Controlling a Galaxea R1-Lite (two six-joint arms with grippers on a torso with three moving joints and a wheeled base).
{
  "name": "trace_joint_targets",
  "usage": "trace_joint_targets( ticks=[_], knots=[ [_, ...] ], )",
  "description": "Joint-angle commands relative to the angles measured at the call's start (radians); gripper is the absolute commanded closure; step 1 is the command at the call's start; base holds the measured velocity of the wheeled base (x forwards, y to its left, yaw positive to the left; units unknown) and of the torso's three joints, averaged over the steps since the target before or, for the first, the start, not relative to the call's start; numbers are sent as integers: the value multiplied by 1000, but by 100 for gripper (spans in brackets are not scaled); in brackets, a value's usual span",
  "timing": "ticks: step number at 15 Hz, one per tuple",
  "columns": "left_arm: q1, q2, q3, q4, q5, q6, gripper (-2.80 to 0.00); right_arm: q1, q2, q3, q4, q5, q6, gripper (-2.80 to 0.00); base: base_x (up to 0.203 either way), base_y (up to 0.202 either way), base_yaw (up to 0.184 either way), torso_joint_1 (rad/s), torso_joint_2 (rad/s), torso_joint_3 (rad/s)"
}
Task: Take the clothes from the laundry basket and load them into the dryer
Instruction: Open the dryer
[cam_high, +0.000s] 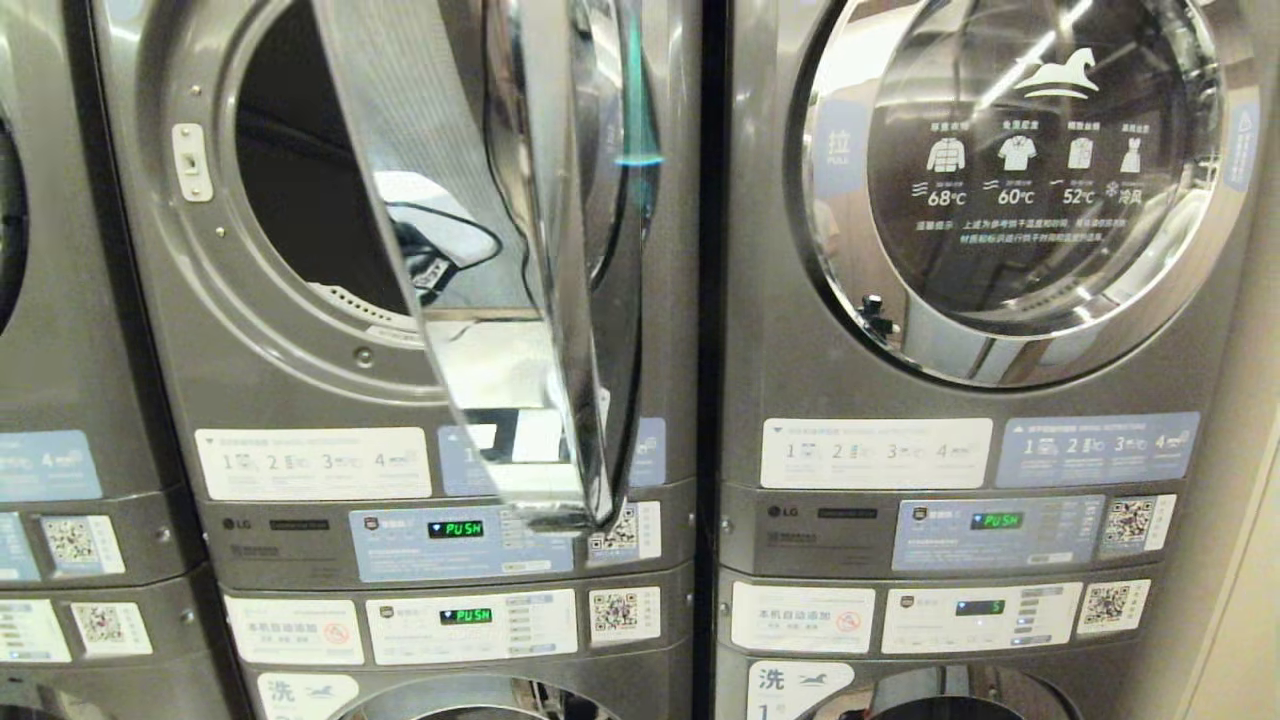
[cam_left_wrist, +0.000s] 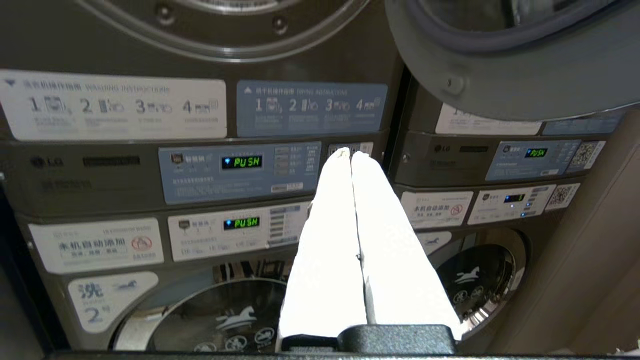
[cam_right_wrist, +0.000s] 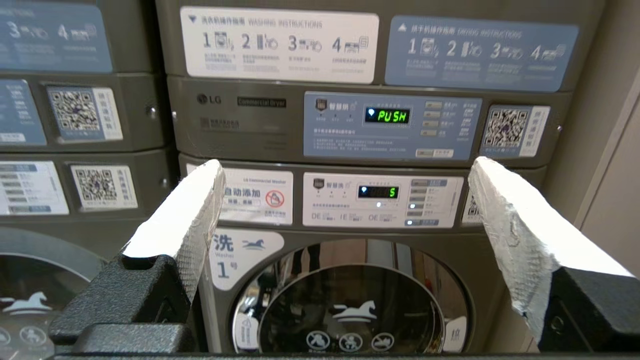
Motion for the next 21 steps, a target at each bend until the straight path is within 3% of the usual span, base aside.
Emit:
trace_joint_targets(
  ticks=[1,5,7,10,12,15,21],
  knots=[
    [-11,69,-3,-34,-4,-1,0,0,-1,-1,0,0,0,-280,0,0,0,2,1,205],
    [-60,236,-18,-279,-4,3,0,0,0,1,0,0,0,-280,0,0,0,2,1,100],
    [-156,350,-50,-384,1,5,0,0,0,1,0,0,0,-280,0,0,0,0,0,0],
    [-363,498,-163,-488,3,7,0,0,0,-1,1,0,0,-280,0,0,0,0,0,0],
    [-476,575,-246,-512,4,7,0,0,0,-1,1,0,0,-280,0,0,0,0,0,0],
    [-590,670,-341,-520,17,8,0,0,0,-1,1,0,0,-280,0,0,0,0,0,0],
    [-780,762,-411,-524,137,8,0,0,0,1,0,0,0,-280,0,0,0,0,0,0]
  ],
)
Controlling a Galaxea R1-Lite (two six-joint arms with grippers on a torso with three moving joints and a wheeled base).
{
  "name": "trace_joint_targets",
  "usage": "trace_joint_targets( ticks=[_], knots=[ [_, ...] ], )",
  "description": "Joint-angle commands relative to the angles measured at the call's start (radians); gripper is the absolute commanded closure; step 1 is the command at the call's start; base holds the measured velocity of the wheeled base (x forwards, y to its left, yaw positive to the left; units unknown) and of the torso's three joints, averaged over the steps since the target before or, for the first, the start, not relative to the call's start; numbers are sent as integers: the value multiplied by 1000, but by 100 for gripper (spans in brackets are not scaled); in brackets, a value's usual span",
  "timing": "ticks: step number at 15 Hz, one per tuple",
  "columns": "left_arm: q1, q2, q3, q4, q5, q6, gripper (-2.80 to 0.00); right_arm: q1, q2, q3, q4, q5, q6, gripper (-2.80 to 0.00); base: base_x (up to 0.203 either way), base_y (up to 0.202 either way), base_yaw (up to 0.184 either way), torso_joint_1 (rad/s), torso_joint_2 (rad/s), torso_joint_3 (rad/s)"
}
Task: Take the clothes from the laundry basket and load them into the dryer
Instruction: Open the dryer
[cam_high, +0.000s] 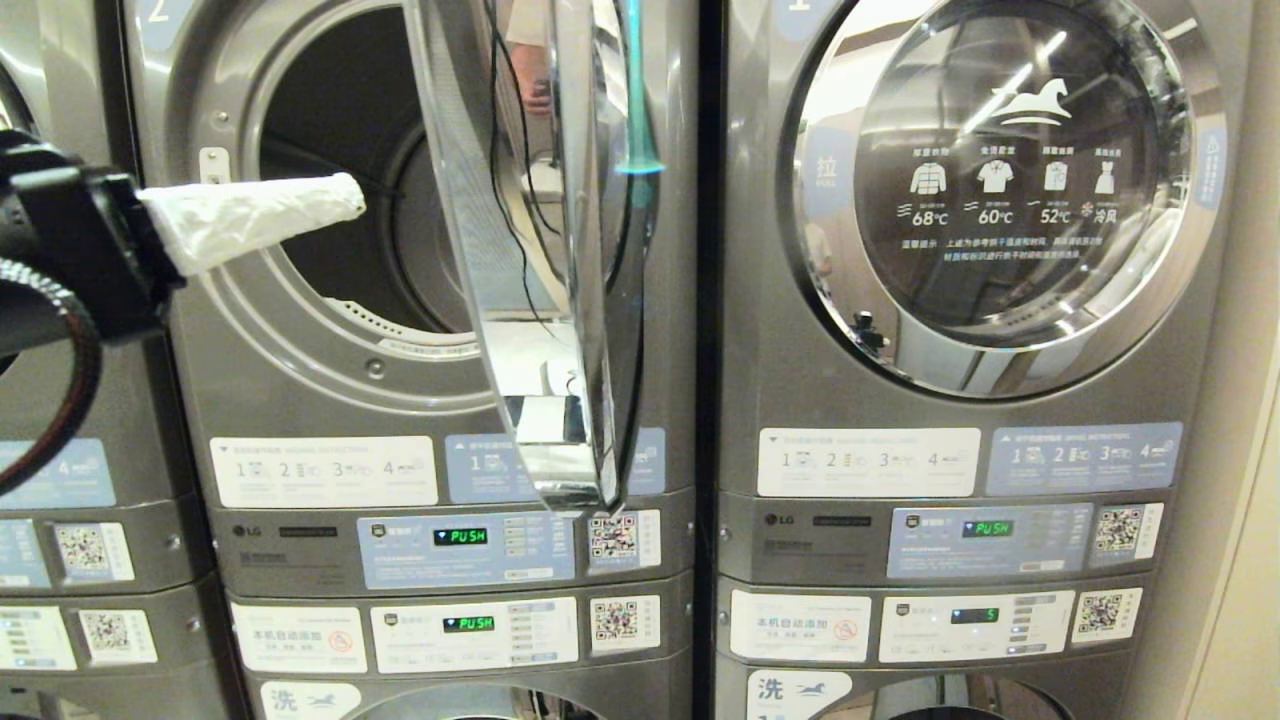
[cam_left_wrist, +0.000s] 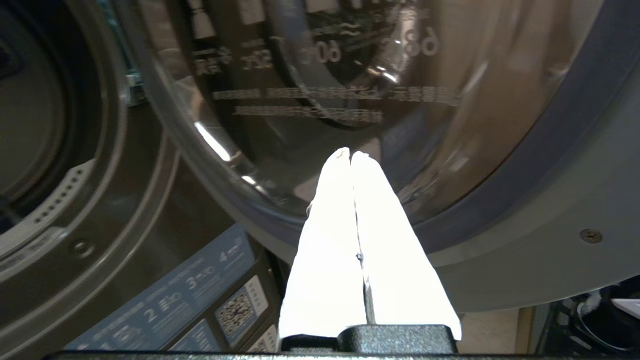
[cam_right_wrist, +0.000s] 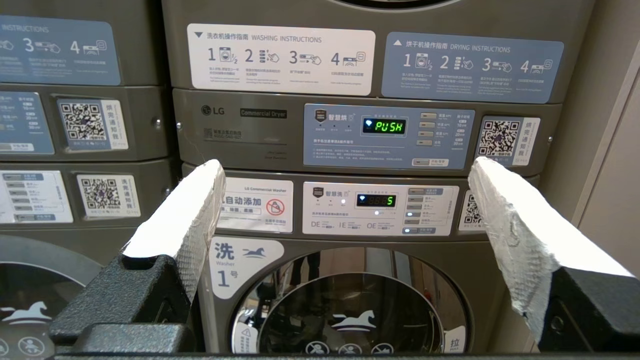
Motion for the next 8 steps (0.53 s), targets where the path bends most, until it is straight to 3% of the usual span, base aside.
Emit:
trace_joint_targets(
  ticks=[1,8],
  knots=[
    [-38,40,-16,-2,0,-1,0,0,0,0,0,0,-1,-280,0,0,0,0,0,0],
    [-257,207,-187,-4,123,-8,0,0,0,-1,0,0,-1,-280,0,0,0,0,0,0]
  ],
)
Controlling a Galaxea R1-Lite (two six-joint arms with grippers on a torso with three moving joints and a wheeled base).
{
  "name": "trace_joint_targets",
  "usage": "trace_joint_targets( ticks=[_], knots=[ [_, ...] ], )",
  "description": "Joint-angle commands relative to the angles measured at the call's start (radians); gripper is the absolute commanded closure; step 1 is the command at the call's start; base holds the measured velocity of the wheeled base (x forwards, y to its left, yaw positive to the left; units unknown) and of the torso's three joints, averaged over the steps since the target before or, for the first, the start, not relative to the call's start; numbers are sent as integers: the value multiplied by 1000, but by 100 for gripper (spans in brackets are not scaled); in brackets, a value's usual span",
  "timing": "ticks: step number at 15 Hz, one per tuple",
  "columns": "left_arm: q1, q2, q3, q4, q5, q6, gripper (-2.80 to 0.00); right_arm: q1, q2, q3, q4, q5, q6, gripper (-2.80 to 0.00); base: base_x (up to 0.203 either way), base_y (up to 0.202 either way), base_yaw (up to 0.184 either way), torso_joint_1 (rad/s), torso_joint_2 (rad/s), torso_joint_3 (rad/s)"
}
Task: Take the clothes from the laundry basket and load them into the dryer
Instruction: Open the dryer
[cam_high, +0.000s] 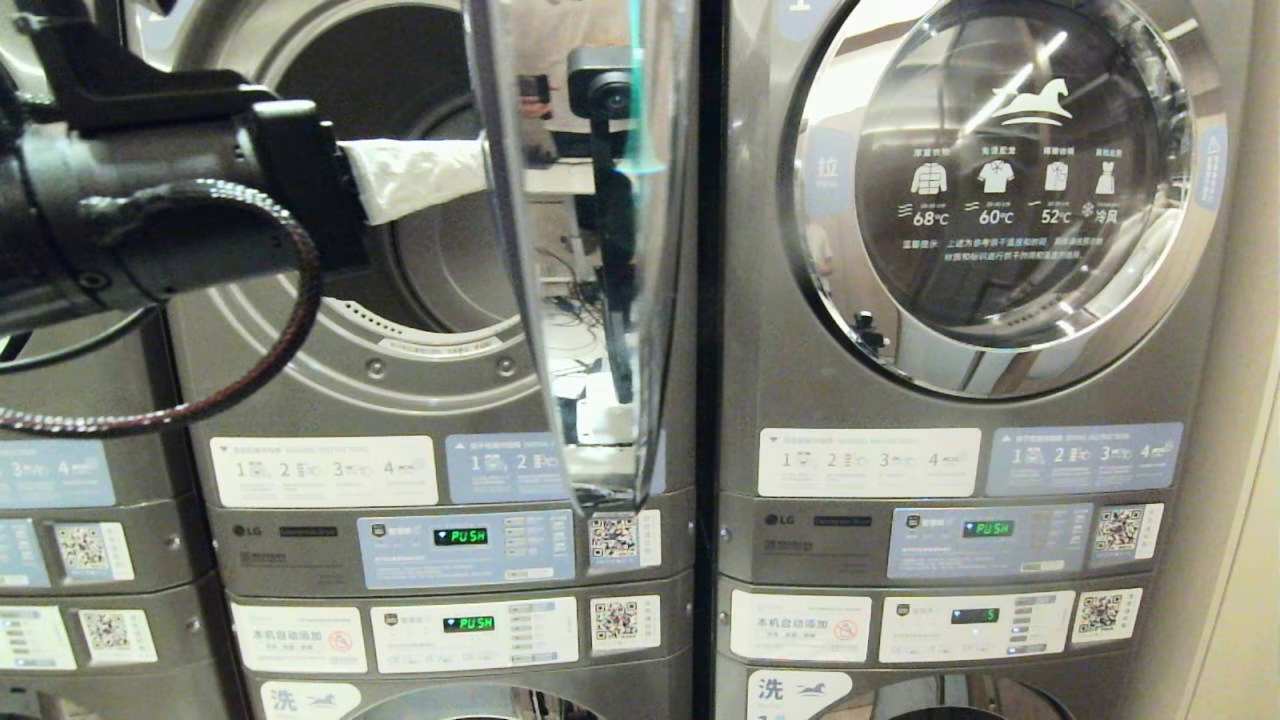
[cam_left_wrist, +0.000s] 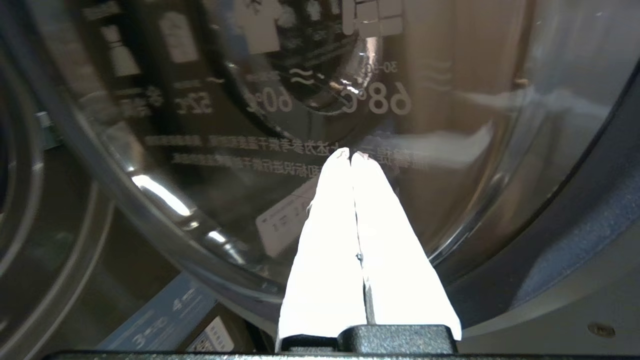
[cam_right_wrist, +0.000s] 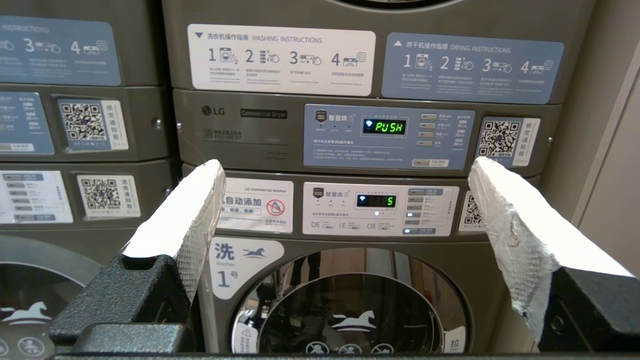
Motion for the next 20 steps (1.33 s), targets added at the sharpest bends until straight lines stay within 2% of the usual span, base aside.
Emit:
trace_joint_targets(
  ticks=[1,3,6,10,12,13,15,17,20],
  knots=[
    [-46,66,-39,-2,5,-1,0,0,0,0,-1,0,0,-280,0,0,0,0,0,0],
    [-102,125,-92,-4,25,-11,0,0,0,-1,1,0,0,-280,0,0,0,0,0,0],
    [-191,223,-175,-34,98,-26,0,0,0,1,1,0,0,-280,0,0,0,0,0,0],
    [-216,302,-220,-57,127,-50,0,0,0,1,1,0,0,-280,0,0,0,0,0,0],
    [-235,360,-266,-86,197,-68,0,0,0,1,1,0,0,-280,0,0,0,0,0,0],
    [-229,360,-271,-88,207,-74,0,0,0,-1,1,0,0,-280,0,0,0,0,0,0],
    [-197,313,-267,-81,230,-84,0,0,0,1,0,0,0,-280,0,0,0,0,0,0],
    [-114,224,-221,-68,268,-99,0,0,0,0,1,0,0,-280,0,0,0,0,0,0],
    [151,62,-45,-38,325,-107,0,0,0,-1,1,0,0,-280,0,0,0,0,0,0]
  ],
)
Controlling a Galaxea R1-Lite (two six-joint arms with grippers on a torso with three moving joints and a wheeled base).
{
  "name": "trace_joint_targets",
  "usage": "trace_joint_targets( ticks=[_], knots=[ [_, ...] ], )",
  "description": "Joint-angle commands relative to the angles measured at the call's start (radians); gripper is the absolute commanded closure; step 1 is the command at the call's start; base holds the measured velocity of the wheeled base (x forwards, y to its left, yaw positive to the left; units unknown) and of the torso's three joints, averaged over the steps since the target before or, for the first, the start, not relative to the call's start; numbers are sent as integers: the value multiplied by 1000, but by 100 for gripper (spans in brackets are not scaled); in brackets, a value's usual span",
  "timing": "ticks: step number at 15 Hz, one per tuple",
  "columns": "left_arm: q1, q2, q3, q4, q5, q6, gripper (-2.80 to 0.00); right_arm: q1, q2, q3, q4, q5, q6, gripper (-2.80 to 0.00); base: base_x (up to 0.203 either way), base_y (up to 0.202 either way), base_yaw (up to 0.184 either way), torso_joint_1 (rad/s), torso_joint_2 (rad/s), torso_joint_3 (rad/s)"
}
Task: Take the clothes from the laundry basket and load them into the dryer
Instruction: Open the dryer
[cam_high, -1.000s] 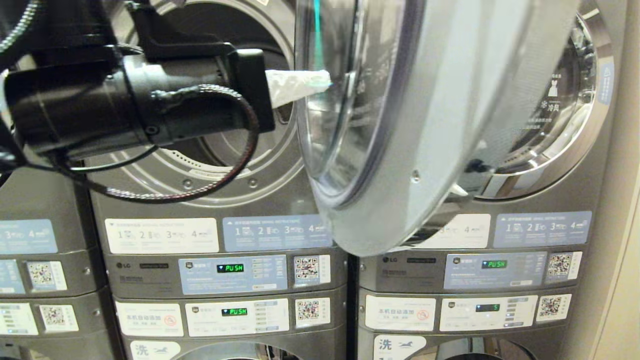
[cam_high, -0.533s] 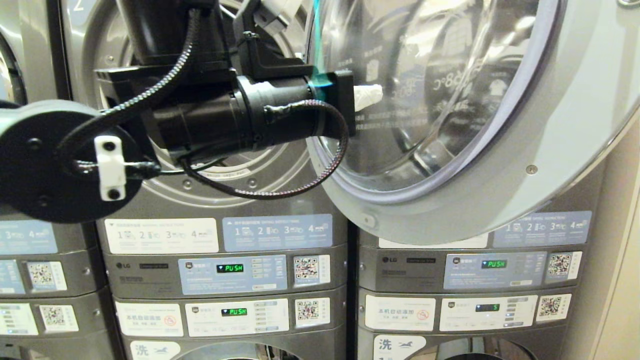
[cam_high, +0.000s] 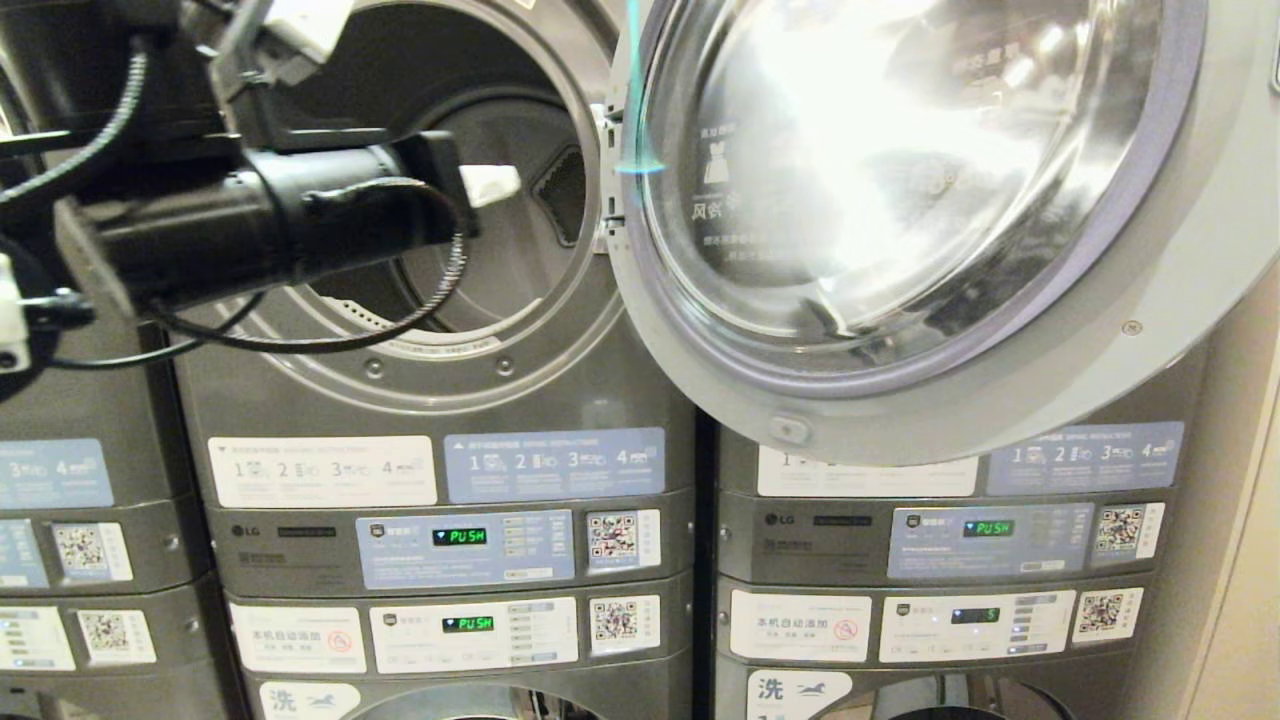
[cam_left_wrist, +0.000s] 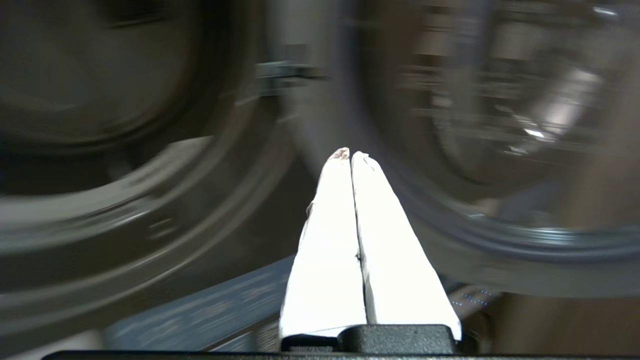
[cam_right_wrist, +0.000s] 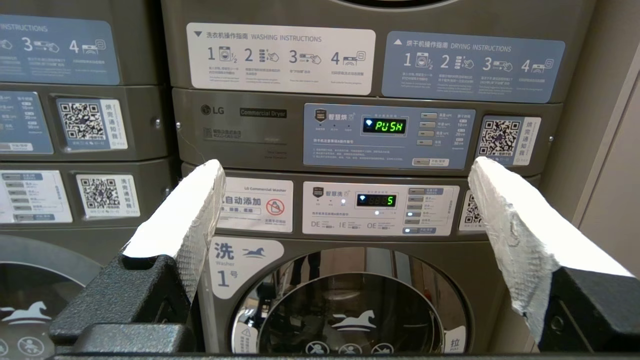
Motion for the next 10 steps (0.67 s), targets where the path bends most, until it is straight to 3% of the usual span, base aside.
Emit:
trace_joint_targets(
  ticks=[1,3,4,8,10],
  knots=[
    [155,-150,108,2,9,-4,0,0,0,1,0,0,-1,-280,0,0,0,0,0,0],
    [345,-302,298,8,24,-20,0,0,0,1,-1,0,-2,-280,0,0,0,0,0,0],
    [405,-387,401,9,27,-26,0,0,0,-1,0,0,-1,-280,0,0,0,0,0,0],
    [470,-741,833,48,30,-30,0,0,0,-1,1,0,-1,-280,0,0,0,0,0,0],
    [475,-887,1044,113,34,36,0,0,0,1,1,0,-1,-280,0,0,0,0,0,0]
  ],
)
